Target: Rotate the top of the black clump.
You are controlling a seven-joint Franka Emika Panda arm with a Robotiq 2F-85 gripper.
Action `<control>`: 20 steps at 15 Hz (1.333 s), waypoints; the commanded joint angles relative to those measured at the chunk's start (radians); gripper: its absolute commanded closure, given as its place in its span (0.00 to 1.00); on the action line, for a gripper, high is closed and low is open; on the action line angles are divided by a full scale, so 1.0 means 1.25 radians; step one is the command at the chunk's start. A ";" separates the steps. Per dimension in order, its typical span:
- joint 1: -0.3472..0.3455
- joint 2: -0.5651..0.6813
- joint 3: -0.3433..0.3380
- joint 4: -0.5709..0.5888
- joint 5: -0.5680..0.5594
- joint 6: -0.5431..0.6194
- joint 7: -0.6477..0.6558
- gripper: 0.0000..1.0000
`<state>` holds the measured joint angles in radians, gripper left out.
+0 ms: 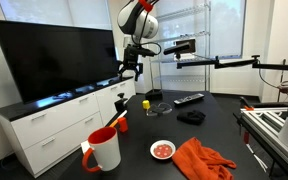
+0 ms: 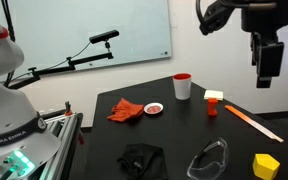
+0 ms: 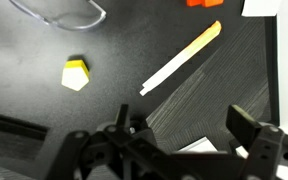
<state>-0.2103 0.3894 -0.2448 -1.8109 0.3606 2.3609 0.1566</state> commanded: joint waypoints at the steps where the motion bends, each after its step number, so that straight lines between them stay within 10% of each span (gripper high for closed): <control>1: -0.043 0.107 0.018 0.146 0.000 0.001 0.041 0.00; 6: -0.084 0.257 0.011 0.351 -0.002 -0.033 0.148 0.00; 7: -0.080 0.203 0.020 0.243 -0.016 0.014 0.087 0.00; 20: -0.083 0.305 0.041 0.354 -0.138 -0.001 -0.038 0.00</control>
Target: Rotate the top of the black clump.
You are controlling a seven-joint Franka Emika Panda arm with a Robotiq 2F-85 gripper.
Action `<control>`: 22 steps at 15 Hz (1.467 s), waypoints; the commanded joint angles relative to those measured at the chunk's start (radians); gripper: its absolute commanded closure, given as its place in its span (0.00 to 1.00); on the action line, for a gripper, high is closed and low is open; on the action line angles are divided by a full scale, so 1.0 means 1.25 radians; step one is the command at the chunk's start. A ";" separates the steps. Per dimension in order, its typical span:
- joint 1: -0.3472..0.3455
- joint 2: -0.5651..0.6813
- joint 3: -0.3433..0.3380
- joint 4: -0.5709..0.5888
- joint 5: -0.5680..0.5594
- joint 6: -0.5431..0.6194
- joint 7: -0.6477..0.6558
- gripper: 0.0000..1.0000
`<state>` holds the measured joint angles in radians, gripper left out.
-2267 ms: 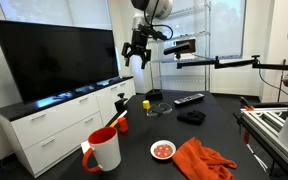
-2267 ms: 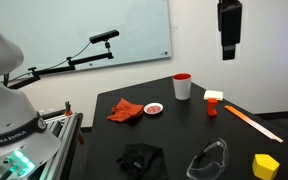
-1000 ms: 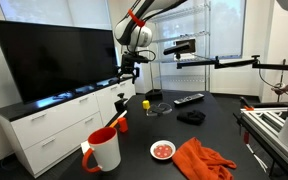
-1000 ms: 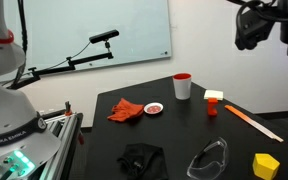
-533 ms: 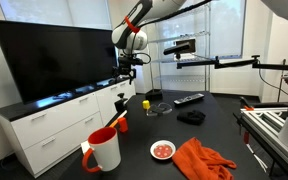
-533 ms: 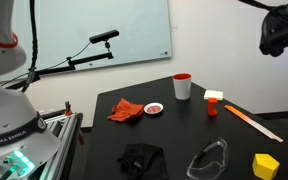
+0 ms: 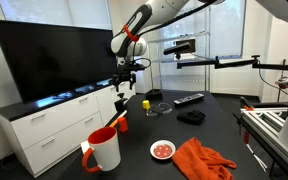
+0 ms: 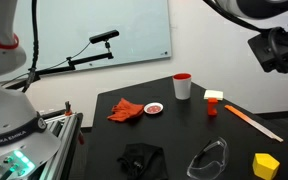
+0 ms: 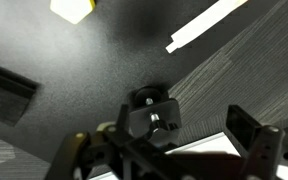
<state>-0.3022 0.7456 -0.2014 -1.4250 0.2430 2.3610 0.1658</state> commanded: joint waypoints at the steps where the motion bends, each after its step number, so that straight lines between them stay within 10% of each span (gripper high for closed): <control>1: -0.011 0.031 0.006 0.059 -0.056 -0.002 -0.052 0.00; 22: -0.063 0.249 0.036 0.396 -0.079 -0.089 -0.075 0.00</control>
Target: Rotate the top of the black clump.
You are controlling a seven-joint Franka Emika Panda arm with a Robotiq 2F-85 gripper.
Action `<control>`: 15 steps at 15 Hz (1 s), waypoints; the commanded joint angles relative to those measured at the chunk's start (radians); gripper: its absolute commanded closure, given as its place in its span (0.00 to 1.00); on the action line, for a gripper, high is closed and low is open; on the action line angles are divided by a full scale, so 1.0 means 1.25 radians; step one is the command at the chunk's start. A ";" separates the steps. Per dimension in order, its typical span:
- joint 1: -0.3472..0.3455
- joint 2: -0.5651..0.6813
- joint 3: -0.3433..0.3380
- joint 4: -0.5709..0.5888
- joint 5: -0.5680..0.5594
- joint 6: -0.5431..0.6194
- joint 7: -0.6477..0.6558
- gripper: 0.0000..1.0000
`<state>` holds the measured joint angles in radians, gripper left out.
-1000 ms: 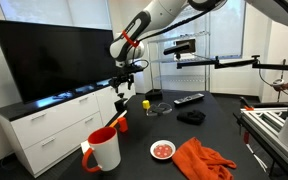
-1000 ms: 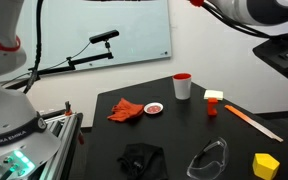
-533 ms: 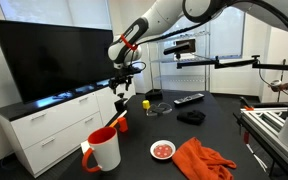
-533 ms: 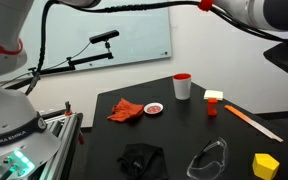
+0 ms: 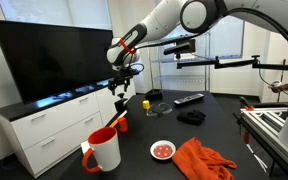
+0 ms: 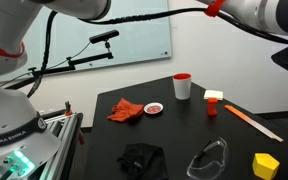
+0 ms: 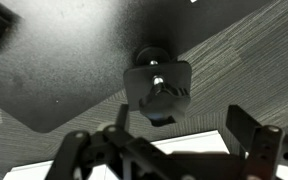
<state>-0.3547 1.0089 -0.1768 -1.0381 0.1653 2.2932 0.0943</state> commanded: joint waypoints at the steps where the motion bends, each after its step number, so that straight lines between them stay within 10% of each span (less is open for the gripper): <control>1: -0.020 0.045 0.016 0.096 -0.019 -0.038 -0.018 0.00; 5: -0.025 0.069 0.017 0.137 -0.028 -0.055 -0.023 0.00; 6: -0.027 0.075 0.018 0.148 -0.031 -0.058 -0.024 0.25; 15: -0.020 0.094 0.004 0.174 -0.024 -0.055 -0.033 0.85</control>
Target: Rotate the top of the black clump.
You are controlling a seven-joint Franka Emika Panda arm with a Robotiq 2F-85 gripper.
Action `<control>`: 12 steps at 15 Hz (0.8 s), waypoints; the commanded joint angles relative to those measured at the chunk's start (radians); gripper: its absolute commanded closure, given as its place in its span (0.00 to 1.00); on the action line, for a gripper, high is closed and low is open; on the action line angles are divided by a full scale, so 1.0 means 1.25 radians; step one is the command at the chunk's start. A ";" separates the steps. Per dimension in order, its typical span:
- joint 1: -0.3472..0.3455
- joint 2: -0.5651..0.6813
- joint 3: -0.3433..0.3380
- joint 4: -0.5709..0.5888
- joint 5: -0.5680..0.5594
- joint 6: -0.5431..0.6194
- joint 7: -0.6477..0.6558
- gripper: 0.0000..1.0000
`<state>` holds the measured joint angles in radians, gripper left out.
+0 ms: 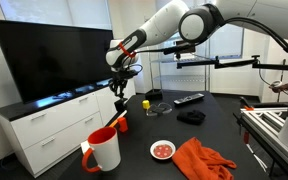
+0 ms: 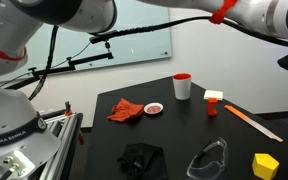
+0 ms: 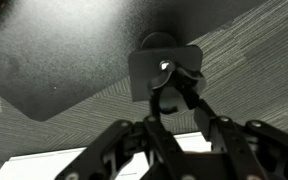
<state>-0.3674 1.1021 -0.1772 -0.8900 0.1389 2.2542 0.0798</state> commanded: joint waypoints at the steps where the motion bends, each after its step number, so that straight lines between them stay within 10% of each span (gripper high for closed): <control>1: -0.009 0.018 0.003 0.053 -0.003 -0.025 -0.017 0.85; 12: -0.002 -0.040 -0.029 -0.036 0.000 -0.056 0.052 0.85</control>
<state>-0.3709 1.0942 -0.1942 -0.8900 0.1431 2.2019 0.1167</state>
